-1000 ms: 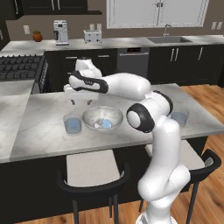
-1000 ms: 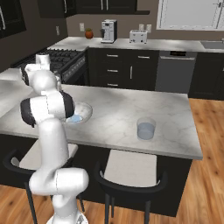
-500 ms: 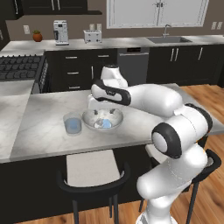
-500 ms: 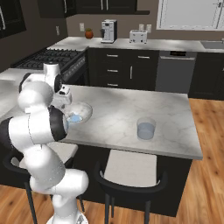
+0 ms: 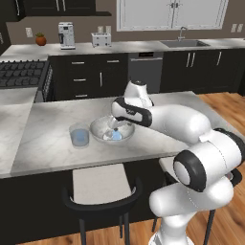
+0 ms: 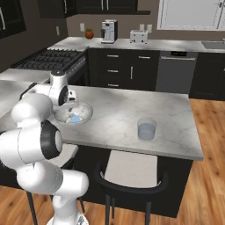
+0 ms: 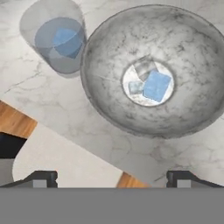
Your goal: There are four ice cubes in the ice bowl. Place two ice cubes in each glass of water.
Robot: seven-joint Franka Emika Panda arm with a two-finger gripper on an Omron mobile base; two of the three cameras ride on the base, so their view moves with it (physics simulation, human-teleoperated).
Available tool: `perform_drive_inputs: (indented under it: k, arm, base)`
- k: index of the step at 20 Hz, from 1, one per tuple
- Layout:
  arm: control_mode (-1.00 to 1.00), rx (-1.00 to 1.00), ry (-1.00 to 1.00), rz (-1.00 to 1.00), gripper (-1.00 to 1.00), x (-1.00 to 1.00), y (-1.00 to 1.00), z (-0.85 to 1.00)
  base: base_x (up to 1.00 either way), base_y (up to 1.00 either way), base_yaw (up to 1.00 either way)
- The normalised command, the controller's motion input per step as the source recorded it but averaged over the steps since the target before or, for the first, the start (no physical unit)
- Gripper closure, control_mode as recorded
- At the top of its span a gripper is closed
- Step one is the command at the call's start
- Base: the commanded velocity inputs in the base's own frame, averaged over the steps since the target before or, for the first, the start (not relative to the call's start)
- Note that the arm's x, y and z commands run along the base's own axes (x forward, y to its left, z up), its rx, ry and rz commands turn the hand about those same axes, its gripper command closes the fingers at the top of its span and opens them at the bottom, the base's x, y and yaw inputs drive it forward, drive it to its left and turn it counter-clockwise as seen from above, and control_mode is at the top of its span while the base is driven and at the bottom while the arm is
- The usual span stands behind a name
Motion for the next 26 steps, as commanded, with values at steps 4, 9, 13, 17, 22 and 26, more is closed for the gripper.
perform_drive_inputs:
  k: [4,9,13,17,22,26]
  arm:
    - [-1.00,-0.10,-0.01,0.08,-1.00,0.36,0.00,0.00]
    - [-1.00,-0.18,0.00,0.06,-1.00,0.32,0.11,-0.09]
    - [-1.00,-0.14,0.08,0.00,-1.00,0.19,0.17,-0.40]
    - [-1.00,-0.06,0.11,0.00,-1.00,0.37,0.14,-0.41]
    - [-1.00,-0.01,0.01,0.00,-1.00,0.54,0.12,-0.18]
    - [-1.00,-0.02,0.00,0.00,-1.00,0.45,0.03,-0.28]
  base:
    - [0.00,0.00,0.00]
    - [0.00,0.00,0.00]
    - [0.00,0.00,0.00]
    - [0.00,0.00,0.00]
    - [0.00,0.00,0.00]
    - [0.00,0.00,0.00]
